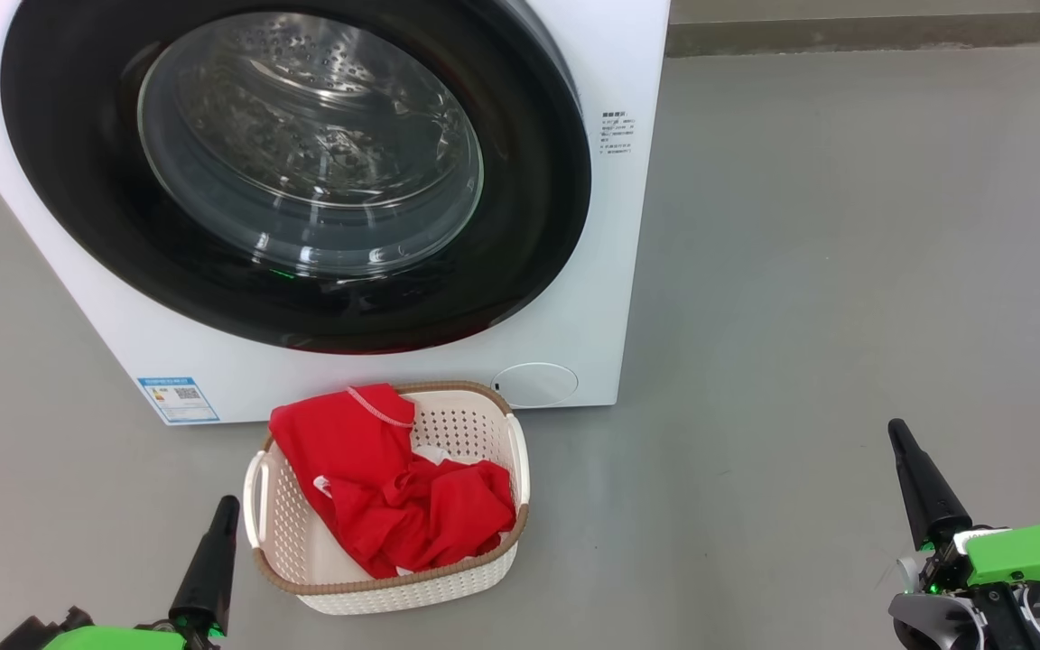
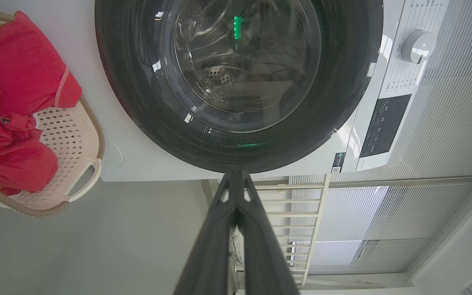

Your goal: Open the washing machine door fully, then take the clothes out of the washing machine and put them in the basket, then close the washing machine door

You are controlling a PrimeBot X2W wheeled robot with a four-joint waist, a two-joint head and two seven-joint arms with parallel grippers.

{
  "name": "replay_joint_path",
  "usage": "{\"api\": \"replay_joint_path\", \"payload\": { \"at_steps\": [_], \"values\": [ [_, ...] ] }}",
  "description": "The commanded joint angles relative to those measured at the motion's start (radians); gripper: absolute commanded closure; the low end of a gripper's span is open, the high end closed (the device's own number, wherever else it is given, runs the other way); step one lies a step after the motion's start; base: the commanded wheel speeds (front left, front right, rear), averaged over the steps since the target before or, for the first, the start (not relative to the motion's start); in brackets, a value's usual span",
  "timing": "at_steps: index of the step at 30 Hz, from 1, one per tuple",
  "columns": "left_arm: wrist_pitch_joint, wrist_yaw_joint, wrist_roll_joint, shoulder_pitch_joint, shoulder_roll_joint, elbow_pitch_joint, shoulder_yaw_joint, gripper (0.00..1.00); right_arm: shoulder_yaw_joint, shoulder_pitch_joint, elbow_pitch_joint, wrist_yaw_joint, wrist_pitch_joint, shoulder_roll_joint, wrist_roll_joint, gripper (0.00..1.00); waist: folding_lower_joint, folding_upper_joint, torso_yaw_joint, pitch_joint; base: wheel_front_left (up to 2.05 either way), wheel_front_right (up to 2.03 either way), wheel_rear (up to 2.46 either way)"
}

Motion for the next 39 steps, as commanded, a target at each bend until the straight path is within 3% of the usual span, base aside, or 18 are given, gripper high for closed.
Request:
{"api": "replay_joint_path", "payload": {
  "at_steps": [1,39],
  "values": [
    [0.008,-0.007,-0.007,-0.040,0.009,-0.020,0.034,1.00,0.014,-0.043,-0.024,-0.001,0.006,-0.015,0.004,1.00,0.0000,-0.0001,0.000,0.000,0.00,0.00,0.00],
    [0.007,-0.007,-0.007,-0.040,0.009,-0.020,0.034,1.00,0.013,-0.043,-0.024,-0.001,0.007,-0.014,0.004,1.00,0.0000,-0.0001,0.000,0.000,0.00,0.00,0.00]
  ]
}}
